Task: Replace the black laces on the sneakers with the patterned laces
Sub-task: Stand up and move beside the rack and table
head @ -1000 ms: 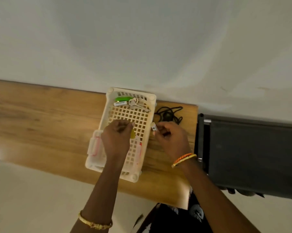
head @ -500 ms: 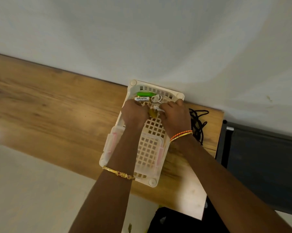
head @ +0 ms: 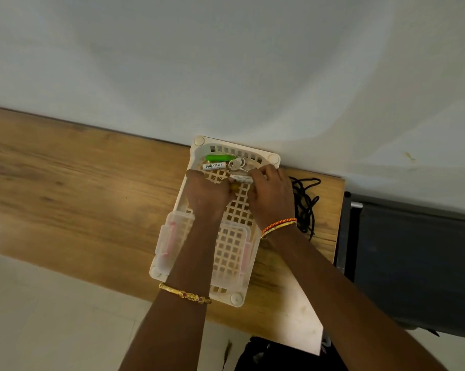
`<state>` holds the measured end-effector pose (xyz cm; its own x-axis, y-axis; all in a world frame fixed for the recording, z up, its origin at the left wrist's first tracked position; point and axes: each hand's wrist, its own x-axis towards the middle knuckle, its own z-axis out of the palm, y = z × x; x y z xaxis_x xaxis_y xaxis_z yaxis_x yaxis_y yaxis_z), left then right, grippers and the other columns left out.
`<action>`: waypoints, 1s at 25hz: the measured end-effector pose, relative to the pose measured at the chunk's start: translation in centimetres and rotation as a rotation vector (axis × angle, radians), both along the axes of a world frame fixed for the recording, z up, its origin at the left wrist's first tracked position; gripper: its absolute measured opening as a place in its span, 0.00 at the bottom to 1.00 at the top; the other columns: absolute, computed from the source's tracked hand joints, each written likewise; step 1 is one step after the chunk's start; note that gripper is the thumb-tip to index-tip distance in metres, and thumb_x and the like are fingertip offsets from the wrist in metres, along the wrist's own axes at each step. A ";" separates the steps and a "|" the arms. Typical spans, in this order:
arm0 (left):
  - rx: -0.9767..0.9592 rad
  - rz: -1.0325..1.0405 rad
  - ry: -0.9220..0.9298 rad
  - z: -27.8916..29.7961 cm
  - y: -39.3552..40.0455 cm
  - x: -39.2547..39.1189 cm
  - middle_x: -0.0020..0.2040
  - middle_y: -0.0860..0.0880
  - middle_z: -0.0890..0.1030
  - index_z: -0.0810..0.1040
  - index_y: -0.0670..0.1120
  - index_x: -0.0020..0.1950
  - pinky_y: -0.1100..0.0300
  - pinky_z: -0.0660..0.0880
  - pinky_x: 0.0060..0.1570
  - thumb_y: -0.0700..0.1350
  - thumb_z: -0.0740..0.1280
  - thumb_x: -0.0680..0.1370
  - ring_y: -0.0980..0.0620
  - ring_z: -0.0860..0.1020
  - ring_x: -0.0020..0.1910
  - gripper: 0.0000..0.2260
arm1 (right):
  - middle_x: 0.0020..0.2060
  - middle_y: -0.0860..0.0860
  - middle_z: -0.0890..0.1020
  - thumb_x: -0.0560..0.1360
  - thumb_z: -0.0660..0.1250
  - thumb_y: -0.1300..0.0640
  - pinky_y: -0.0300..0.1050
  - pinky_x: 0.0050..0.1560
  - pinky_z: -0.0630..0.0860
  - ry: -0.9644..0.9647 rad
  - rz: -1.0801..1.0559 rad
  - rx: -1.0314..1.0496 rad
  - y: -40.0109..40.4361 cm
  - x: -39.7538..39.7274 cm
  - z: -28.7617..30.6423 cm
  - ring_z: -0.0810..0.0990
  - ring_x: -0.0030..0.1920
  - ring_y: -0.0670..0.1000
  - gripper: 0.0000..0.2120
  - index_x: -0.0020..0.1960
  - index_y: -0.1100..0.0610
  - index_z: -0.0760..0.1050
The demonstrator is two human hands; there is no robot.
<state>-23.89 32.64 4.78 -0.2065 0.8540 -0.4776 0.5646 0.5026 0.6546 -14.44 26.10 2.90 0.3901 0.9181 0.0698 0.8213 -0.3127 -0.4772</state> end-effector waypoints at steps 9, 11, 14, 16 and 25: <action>0.236 -0.237 0.406 3.1 -2.7 0.9 0.54 0.45 0.78 0.73 0.42 0.59 0.56 0.70 0.46 0.47 0.62 0.80 0.46 0.77 0.53 0.12 | 0.41 0.57 0.79 0.75 0.61 0.59 0.47 0.43 0.73 0.158 -0.098 0.275 -3.2 2.6 1.9 0.76 0.43 0.57 0.09 0.47 0.62 0.79; 0.468 -0.320 0.387 3.4 -5.0 2.0 0.53 0.42 0.78 0.74 0.41 0.56 0.53 0.71 0.47 0.45 0.62 0.79 0.44 0.76 0.52 0.10 | 0.41 0.57 0.79 0.75 0.60 0.58 0.48 0.42 0.72 0.151 -0.189 0.338 -5.3 4.0 2.6 0.75 0.42 0.57 0.10 0.46 0.62 0.78; 0.791 -0.596 0.225 3.9 -10.9 5.2 0.46 0.42 0.77 0.76 0.39 0.49 0.56 0.68 0.44 0.42 0.61 0.79 0.45 0.74 0.46 0.07 | 0.42 0.57 0.78 0.76 0.58 0.58 0.50 0.41 0.72 0.137 -0.361 0.358 -11.5 6.9 2.9 0.75 0.42 0.58 0.11 0.46 0.62 0.77; 0.816 -0.823 0.107 3.9 -16.0 8.5 0.43 0.44 0.77 0.76 0.40 0.47 0.57 0.66 0.43 0.43 0.59 0.80 0.47 0.73 0.43 0.09 | 0.44 0.56 0.78 0.77 0.58 0.58 0.49 0.42 0.73 0.135 -0.522 0.346 -17.8 9.4 2.6 0.74 0.43 0.54 0.11 0.47 0.62 0.77; 0.638 -1.816 -0.081 -1.2 -42.4 24.5 0.39 0.49 0.79 0.78 0.45 0.44 0.58 0.64 0.40 0.46 0.56 0.79 0.48 0.77 0.39 0.12 | 0.42 0.52 0.79 0.74 0.55 0.55 0.45 0.40 0.74 0.210 -1.379 0.256 -53.1 17.9 -1.1 0.77 0.41 0.53 0.14 0.49 0.60 0.77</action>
